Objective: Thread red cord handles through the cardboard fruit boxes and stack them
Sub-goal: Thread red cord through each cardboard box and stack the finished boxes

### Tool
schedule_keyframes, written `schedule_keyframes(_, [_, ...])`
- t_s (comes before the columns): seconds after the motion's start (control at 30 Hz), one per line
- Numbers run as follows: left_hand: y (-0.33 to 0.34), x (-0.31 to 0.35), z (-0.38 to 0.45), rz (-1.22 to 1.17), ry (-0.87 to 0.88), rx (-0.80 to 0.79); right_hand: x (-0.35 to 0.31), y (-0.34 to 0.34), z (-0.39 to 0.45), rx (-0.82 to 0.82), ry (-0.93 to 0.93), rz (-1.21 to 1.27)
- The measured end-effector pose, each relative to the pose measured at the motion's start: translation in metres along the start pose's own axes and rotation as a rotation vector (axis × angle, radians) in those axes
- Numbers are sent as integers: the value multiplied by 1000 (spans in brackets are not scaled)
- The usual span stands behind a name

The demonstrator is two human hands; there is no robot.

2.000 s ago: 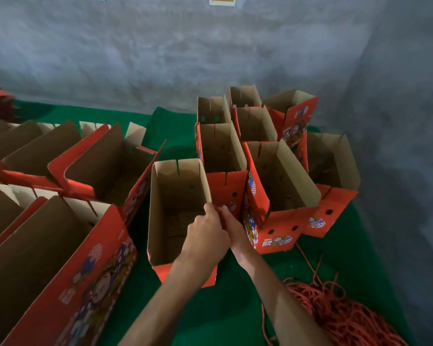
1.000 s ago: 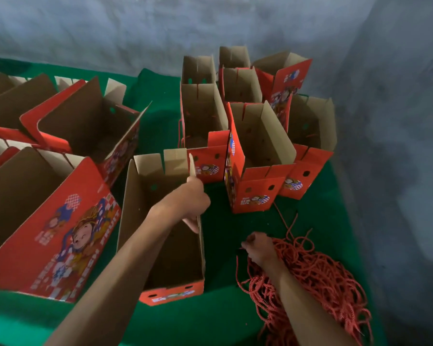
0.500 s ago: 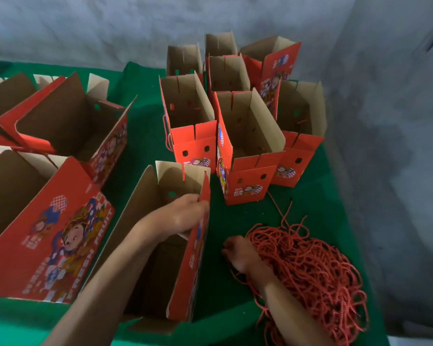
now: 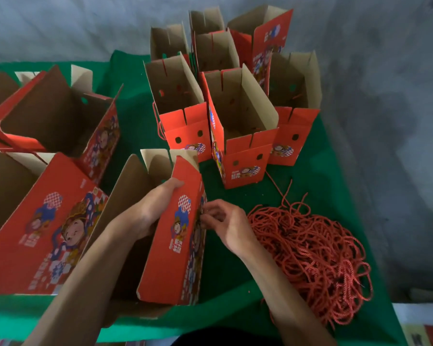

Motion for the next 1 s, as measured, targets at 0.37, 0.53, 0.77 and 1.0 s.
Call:
schedule_keyframes(0.37, [13,-5,-4,47,42,-222,-14,-1,6,-24,-22,-106])
schedule_keyframes(0.53, [26,6,-5,289,194,-145,-24,-4,-3,-81,-94,-285])
schedule_keyframes(0.77, [41,17,-8,670,441,-60,-30,-8,-6,-71,-98,-332])
schedule_keyframes(1.0, [28,9,-2,531,391,8,-23,-17,-3,35,-19,-163])
Point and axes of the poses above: each hand's wrist, its own z-axis towards the middle knuckle, its own y-axis out of the palm, x = y × z, the point moved 9 cm from there along z, towards the middle knuckle, and after that the axes turned 10 degrees about x, right-handed, at the moved point
